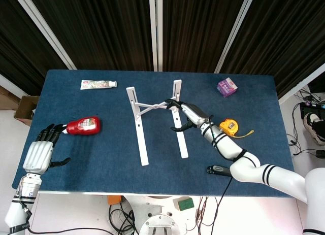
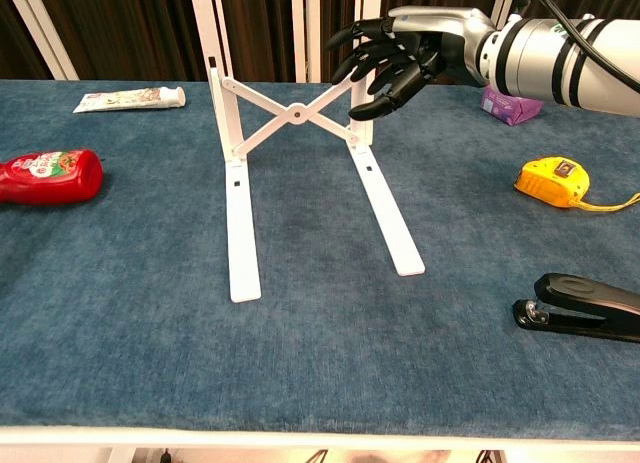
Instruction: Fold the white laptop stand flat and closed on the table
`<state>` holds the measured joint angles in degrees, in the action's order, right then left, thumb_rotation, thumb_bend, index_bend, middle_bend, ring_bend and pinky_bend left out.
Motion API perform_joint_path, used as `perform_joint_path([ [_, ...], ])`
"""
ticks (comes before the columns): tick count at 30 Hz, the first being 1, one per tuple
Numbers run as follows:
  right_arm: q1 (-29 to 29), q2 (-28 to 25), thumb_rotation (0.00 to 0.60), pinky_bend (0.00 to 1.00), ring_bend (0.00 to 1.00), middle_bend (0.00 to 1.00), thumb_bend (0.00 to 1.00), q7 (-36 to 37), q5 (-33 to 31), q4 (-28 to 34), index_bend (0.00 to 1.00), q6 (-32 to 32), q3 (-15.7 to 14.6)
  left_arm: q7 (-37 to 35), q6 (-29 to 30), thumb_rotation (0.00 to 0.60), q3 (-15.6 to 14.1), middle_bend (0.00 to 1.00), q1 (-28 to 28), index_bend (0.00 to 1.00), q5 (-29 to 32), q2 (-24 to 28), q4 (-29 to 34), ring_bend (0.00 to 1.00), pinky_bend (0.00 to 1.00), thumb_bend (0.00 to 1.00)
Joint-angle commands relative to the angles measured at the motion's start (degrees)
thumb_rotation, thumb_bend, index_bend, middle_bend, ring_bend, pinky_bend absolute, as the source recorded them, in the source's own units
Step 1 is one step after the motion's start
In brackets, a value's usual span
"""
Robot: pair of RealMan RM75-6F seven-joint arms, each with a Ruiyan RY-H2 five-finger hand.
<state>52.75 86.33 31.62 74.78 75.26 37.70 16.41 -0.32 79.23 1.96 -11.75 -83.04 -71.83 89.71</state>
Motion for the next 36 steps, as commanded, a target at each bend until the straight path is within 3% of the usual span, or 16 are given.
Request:
perform_joint_path([
  [1,-0.10,-0.16,0.600,0.23,0.15,0.26,0.18,-0.02,0.10,0.11,0.14,0.05,-0.34,-0.10,-0.23,0.600,0.02,0.09,-0.10,0.14,-0.13,-0.09,-0.13,0.03,0.13,0.06],
  [9,-0.13,0.40,0.600,0.23,0.15,0.26,0.18,-0.75,-0.57,-0.84,0.14,-0.77,-1.58,-0.45,0.35,0.600,-0.18,0.09,0.40,0.14,-0.75,-0.06,-0.07,0.03,0.13,0.06],
  [17,0.16,2.94,0.600,0.23,0.15,0.27,0.18,-2.25,-3.50,-5.62,0.14,-3.24,-2.56,-1.29,0.48,0.600,-0.45,0.09,0.93,0.14,-0.95,-0.34,-0.61,0.03,0.13,0.06],
  [31,5.88,13.55,0.600,0.24,0.15,0.28,0.18,-7.05,-9.66,-22.53,0.15,-8.01,0.63,-2.35,0.81,0.600,-0.50,0.09,1.97,0.14,-0.48,-0.02,-1.36,0.03,0.13,0.06],
  [36,4.93,12.59,0.600,0.24,0.15,0.28,0.18,-7.42,-9.11,-20.99,0.15,-8.15,0.13,-2.60,1.29,0.600,-0.47,0.09,2.32,0.14,-0.68,0.15,-1.31,0.03,0.13,0.06],
])
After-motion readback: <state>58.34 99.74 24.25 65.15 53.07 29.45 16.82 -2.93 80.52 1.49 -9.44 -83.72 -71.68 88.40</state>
